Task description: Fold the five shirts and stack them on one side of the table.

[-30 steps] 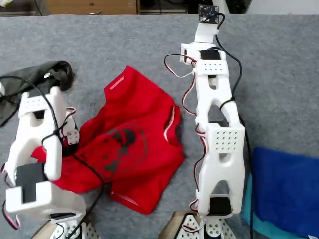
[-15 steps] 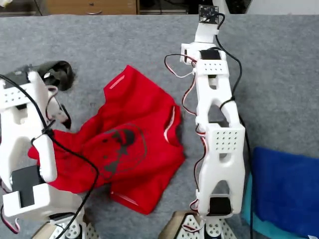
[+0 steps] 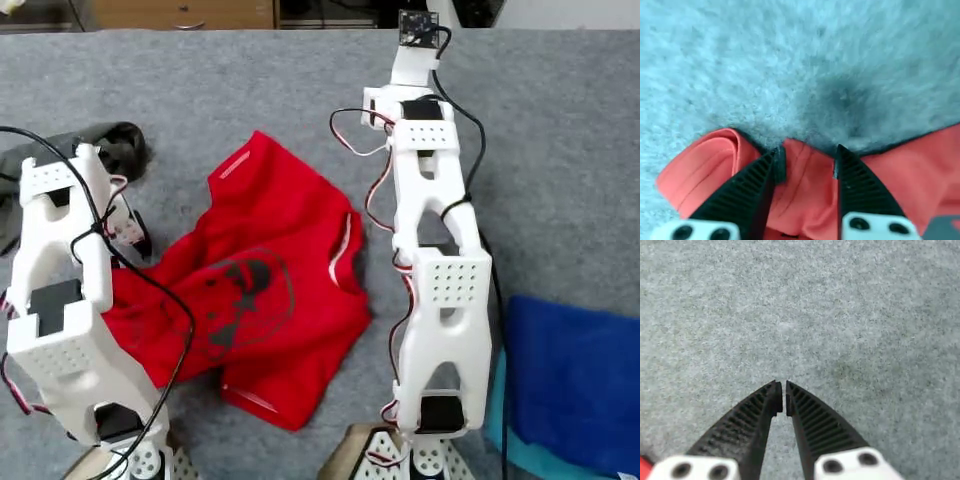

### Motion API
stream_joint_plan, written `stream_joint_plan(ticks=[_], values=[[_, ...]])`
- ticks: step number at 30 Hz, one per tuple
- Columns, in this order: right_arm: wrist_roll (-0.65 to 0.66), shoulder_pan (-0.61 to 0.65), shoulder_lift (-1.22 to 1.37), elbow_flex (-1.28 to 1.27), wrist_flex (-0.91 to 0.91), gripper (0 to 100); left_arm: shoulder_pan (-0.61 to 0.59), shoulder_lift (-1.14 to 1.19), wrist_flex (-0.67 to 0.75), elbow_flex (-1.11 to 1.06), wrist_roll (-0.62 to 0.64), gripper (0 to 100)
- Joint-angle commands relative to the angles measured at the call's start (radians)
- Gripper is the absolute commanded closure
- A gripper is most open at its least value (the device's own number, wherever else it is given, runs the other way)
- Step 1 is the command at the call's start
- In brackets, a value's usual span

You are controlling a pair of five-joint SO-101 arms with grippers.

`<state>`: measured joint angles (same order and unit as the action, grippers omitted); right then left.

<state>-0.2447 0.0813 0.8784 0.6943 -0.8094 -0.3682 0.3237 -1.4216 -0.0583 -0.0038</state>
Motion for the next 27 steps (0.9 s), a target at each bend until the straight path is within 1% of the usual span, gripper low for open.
stream_joint_plan(ticks=[1,5,8,10,13,17,22,24,27], values=[[0.008,0.018,-0.005,0.053,0.014,96.6,0.000,-0.004,-0.023,0.034,-0.055,83],[0.008,0.018,-0.005,0.053,0.014,96.6,-0.002,-0.001,-0.038,0.020,-0.106,83],[0.008,0.018,-0.005,0.053,0.014,96.6,0.000,-0.002,-0.107,0.023,-0.161,83],[0.008,0.018,-0.005,0.053,0.014,96.6,-0.009,-0.004,-0.158,0.040,-0.222,83],[0.008,0.018,-0.005,0.053,0.014,96.6,-0.031,-0.002,-0.256,0.109,-0.285,83],[0.008,0.018,-0.005,0.053,0.014,96.6,-0.066,-0.002,-0.321,0.189,-0.339,83],[0.008,0.018,-0.005,0.053,0.014,96.6,-0.058,0.008,-0.319,0.149,-0.327,83],[0.008,0.018,-0.005,0.053,0.014,96.6,-0.037,0.008,-0.292,0.103,-0.319,83],[0.008,0.018,-0.005,0.053,0.014,96.6,-0.026,0.008,-0.210,0.035,-0.256,83]])
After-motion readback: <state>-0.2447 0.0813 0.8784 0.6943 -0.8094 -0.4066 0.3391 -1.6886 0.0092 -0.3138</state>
